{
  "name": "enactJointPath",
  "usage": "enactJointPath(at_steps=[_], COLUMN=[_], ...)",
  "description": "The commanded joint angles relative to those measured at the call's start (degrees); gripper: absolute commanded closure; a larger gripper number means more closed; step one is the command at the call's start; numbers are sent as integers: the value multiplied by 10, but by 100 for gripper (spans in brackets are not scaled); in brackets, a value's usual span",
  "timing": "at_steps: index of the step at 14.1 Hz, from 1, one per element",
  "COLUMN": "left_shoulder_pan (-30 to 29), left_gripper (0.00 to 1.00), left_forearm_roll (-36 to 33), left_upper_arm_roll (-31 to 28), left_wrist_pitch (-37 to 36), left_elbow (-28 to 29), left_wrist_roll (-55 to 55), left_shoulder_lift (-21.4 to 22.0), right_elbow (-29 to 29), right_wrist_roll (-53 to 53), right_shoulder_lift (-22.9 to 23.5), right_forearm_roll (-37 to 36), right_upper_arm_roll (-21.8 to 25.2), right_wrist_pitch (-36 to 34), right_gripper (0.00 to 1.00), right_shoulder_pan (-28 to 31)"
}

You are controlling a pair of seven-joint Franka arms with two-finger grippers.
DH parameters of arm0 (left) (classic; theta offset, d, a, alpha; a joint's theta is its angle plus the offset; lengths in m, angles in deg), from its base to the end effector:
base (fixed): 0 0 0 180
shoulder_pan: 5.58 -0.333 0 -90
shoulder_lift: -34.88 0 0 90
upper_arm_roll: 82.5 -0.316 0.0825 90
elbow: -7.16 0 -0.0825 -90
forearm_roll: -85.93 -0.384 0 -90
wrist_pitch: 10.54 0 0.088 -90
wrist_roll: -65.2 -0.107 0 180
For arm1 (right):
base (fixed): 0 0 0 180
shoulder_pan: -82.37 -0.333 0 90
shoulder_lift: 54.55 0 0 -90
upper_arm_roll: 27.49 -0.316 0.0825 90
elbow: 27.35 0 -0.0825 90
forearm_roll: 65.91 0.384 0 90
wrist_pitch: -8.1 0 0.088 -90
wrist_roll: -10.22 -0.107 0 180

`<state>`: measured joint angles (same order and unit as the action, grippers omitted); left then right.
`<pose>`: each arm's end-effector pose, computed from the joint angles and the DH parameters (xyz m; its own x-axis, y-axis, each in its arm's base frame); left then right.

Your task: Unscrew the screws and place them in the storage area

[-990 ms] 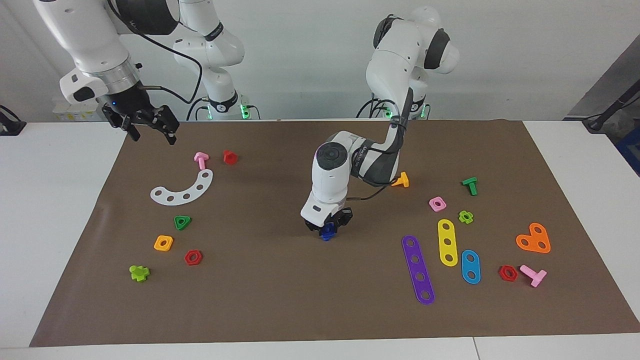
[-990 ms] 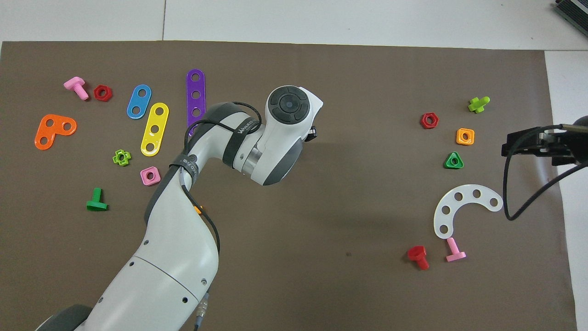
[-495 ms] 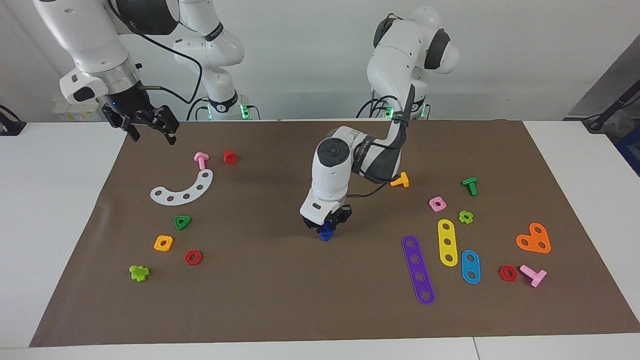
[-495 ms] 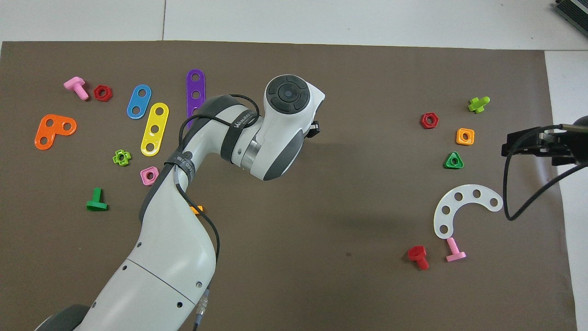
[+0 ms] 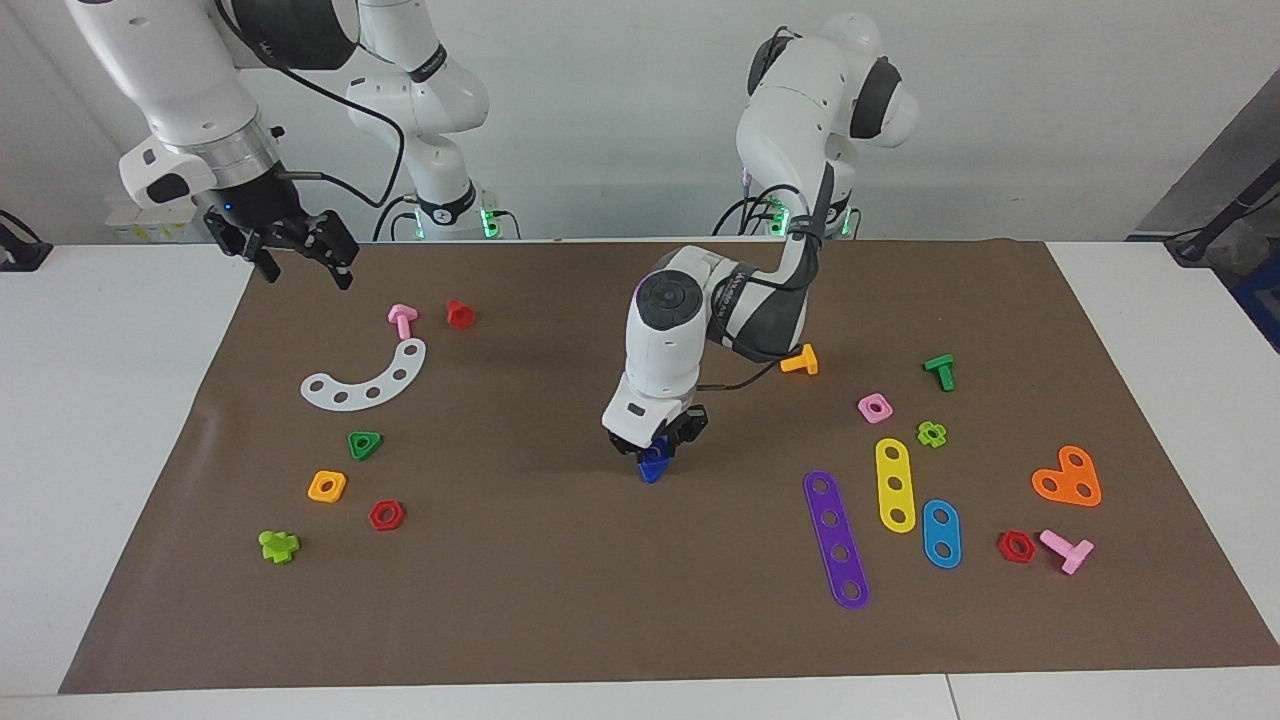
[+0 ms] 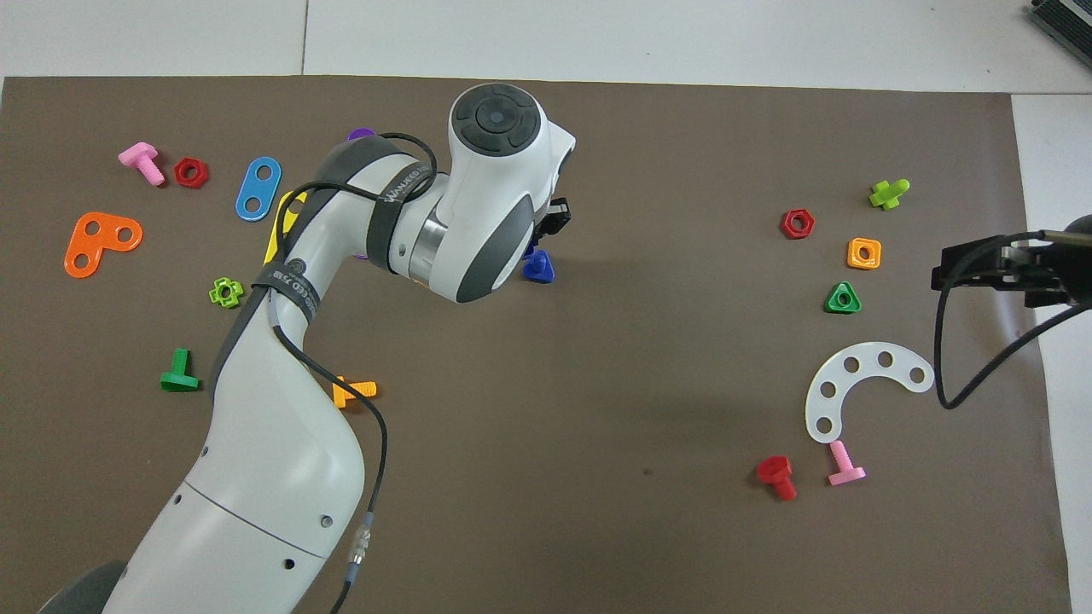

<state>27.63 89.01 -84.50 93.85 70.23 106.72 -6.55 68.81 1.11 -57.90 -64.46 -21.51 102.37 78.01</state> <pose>0.6360 -0.3997 0.3921 0.9828 0.1833 -0.0204 0.1838 -0.9828 0.0206 0.5421 -0.0144 0.6120 0.9820 -0.1879 0.0198 -0.1872 -0.9817 -0.0349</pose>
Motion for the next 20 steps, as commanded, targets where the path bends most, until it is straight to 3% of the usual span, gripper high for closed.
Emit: enactJointPath(at_steps=[1,3,6,10,14,19,20], left_shoulder_pan=[-35,-73,-124,-151,-153,-153,-153], left_gripper=[64,65,66,66,64,62,51], left_forearm_roll=[14,25,32,32,32,32,32], left_upper_arm_roll=[0,0,-2,-3,-4,-6,-6], left_wrist_pitch=[-31,-26,-13,52,162,170,170], left_elbow=[0,33,130,265,404,445,454], left_wrist_roll=[-49,-127,-256,-345,-383,-398,-404], left_shoulder_lift=[24,56,109,161,204,220,222], right_elbow=[3,3,3,5,20,-8,-30], right_wrist_roll=[-2,-2,-1,2,-42,-186,-212], right_shoulder_lift=[-3,-3,-3,-3,15,129,166], right_forearm_roll=[12,12,12,8,7,2,3], right_upper_arm_roll=[-2,-2,-2,-3,-3,-3,-2], right_wrist_pitch=[-8,-8,-3,20,76,199,221], right_gripper=[0,0,0,0,0,0,0], right_shoulder_pan=[2,3,9,-1,-85,-200,-225])
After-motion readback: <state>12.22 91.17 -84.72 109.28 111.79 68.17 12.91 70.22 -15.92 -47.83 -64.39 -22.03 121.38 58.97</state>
